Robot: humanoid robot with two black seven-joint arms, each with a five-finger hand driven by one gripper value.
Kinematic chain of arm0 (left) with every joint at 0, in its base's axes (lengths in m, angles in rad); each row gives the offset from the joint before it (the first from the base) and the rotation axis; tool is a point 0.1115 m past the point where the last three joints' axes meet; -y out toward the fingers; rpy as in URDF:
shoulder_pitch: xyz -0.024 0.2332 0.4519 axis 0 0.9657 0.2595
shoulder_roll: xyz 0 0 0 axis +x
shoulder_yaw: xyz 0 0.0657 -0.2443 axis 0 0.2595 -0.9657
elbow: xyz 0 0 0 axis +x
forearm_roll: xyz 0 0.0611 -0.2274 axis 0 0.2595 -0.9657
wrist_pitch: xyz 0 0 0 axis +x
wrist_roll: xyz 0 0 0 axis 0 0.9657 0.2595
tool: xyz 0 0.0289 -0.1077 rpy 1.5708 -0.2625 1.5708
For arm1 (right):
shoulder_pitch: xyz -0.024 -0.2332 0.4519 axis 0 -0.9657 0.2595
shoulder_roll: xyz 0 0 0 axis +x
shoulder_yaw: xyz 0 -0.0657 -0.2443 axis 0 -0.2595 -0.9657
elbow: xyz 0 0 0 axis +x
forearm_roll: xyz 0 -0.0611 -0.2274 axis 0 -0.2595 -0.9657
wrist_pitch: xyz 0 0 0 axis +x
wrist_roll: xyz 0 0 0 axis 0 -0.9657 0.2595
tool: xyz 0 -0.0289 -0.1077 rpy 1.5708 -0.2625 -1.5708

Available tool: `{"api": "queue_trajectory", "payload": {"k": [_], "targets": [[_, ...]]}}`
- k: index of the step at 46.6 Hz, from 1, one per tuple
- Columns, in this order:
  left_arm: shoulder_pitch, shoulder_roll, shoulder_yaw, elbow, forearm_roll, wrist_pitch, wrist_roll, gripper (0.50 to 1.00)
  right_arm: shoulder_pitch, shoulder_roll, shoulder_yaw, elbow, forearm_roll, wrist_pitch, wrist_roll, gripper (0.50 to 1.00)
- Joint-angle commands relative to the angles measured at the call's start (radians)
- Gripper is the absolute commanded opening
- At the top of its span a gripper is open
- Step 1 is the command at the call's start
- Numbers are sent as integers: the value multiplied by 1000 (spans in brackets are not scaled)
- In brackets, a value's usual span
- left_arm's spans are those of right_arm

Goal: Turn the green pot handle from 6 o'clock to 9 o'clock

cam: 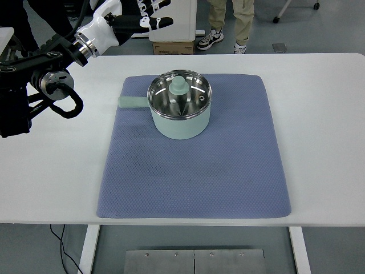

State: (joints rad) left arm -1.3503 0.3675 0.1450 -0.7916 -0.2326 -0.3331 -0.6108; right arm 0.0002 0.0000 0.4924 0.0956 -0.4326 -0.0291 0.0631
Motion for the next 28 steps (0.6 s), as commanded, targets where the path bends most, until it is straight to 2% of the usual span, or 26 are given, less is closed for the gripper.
{"api": "queue_trajectory", "payload": {"k": [1,19,28], "targets": [[22,-2,1,9,-59,25,0,1000,0,0,0,-1,0,0,0,1000],[137,-16,1,11,-280,132,0,1000,0,0,0,-1,0,0,0,1000],[167,-21,1,18,-358,160,0,1000,0,0,0,-1,0,0,0,1000]]}}
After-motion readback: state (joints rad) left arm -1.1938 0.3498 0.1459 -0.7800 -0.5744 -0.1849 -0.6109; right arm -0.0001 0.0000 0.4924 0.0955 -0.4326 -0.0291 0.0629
